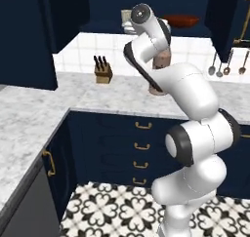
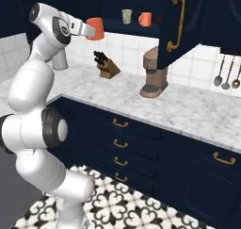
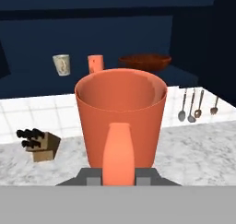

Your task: Gather all objects into one cabinet and sort the glasses and bowls to opposite sides.

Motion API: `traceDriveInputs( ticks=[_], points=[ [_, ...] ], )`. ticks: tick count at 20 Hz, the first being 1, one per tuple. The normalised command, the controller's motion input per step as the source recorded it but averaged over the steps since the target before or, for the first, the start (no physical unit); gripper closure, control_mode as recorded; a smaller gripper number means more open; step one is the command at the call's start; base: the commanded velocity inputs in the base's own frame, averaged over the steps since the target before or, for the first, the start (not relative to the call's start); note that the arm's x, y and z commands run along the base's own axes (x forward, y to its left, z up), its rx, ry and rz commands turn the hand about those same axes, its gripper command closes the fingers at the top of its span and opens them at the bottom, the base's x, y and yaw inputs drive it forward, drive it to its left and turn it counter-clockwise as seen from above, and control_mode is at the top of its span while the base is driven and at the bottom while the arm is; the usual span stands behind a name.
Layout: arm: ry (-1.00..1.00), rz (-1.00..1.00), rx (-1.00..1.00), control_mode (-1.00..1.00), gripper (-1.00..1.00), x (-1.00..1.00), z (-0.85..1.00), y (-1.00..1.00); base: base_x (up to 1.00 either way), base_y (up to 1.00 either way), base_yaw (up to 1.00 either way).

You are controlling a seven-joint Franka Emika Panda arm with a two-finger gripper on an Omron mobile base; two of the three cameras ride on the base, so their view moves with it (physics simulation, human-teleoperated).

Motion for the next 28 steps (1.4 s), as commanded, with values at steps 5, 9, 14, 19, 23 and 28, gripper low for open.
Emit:
traceDriveInputs(
  ticks=[5, 9, 14, 19, 23, 28],
  points=[
    [0.0, 0.0, 0.0, 1.0, 1.0, 0.0, 0.0, 0.0, 0.75, -0.71, -0.29],
    [0.0, 0.0, 0.0, 1.0, 1.0, 0.0, 0.0, 0.0, 0.65, -0.02, -0.1],
    [0.0, 0.0, 0.0, 1.0, 1.0, 0.0, 0.0, 0.0, 0.56, 0.63, -0.07],
    [0.0, 0.0, 0.0, 1.0, 1.0, 0.0, 0.0, 0.0, 0.6, 0.89, -0.16],
    [0.0, 0.0, 0.0, 1.0, 1.0, 0.0, 0.0, 0.0, 0.72, 0.31, -0.15],
    [0.0, 0.0, 0.0, 1.0, 1.0, 0.0, 0.0, 0.0, 0.94, 0.01, -0.13]
  ],
)
